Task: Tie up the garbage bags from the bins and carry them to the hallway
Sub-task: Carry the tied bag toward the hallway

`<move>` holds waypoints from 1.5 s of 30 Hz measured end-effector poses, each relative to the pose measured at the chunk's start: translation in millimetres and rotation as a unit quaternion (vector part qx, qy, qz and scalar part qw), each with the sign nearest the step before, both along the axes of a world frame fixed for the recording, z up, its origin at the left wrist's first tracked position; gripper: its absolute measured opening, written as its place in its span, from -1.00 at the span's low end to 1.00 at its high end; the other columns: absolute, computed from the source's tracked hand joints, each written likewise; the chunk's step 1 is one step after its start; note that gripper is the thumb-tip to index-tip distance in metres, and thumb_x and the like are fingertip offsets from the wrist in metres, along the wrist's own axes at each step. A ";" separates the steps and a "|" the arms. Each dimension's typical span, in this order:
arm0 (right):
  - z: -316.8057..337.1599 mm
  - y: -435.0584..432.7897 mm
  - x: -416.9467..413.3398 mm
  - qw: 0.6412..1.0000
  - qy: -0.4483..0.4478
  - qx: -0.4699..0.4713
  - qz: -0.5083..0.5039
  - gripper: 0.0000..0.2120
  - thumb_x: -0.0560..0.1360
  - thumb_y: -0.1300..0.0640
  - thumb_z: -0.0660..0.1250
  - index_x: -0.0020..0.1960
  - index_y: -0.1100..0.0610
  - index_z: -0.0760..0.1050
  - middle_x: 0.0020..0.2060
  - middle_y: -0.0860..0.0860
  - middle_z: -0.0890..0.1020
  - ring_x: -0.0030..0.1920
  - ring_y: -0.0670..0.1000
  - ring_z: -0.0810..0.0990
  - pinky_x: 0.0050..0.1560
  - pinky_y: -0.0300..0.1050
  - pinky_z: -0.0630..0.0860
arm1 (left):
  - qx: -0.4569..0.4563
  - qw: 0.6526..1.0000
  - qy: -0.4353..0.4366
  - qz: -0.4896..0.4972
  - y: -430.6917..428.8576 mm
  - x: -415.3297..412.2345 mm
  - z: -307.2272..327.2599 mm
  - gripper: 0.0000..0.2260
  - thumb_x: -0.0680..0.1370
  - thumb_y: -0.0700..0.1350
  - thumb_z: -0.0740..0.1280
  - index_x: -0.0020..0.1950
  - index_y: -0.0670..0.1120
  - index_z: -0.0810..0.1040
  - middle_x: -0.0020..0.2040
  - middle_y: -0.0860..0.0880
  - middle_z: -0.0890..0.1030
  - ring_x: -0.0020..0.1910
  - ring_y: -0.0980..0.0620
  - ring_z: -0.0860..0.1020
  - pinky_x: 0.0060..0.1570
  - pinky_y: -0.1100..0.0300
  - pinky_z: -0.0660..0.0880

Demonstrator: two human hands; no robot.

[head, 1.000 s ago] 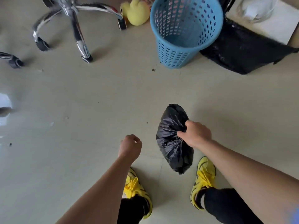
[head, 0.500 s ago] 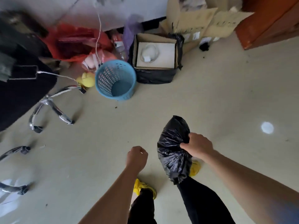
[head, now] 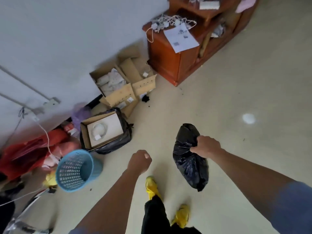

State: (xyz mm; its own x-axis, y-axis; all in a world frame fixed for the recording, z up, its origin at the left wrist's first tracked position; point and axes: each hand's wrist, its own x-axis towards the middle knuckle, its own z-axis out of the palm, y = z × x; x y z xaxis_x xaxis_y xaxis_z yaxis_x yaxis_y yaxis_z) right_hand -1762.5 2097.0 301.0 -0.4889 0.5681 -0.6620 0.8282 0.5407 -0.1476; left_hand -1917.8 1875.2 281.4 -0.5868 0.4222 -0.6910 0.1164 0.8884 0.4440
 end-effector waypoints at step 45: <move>165.4 1234.3 99.8 0.929 0.042 0.179 -0.323 -0.72 0.38 -0.14 0.36 -0.16 0.07 0.44 -0.26 -0.01 0.56 -0.27 0.03 0.53 -0.34 -0.16 0.36 | 0.065 0.807 0.195 -0.553 1420.6 -66.8 175.2 -0.75 0.54 -0.10 0.30 0.11 -0.24 0.58 0.13 -0.16 0.62 0.11 -0.14 0.60 -0.12 0.19 0.44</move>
State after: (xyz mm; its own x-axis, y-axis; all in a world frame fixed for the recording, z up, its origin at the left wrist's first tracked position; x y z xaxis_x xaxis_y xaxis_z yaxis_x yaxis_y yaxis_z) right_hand -1662.6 3331.3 466.4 -0.0114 0.9368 -0.3497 0.9905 -0.0374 -0.1324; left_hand -1984.6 3295.8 456.6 0.0368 0.8908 -0.4528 0.9604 0.0937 0.2622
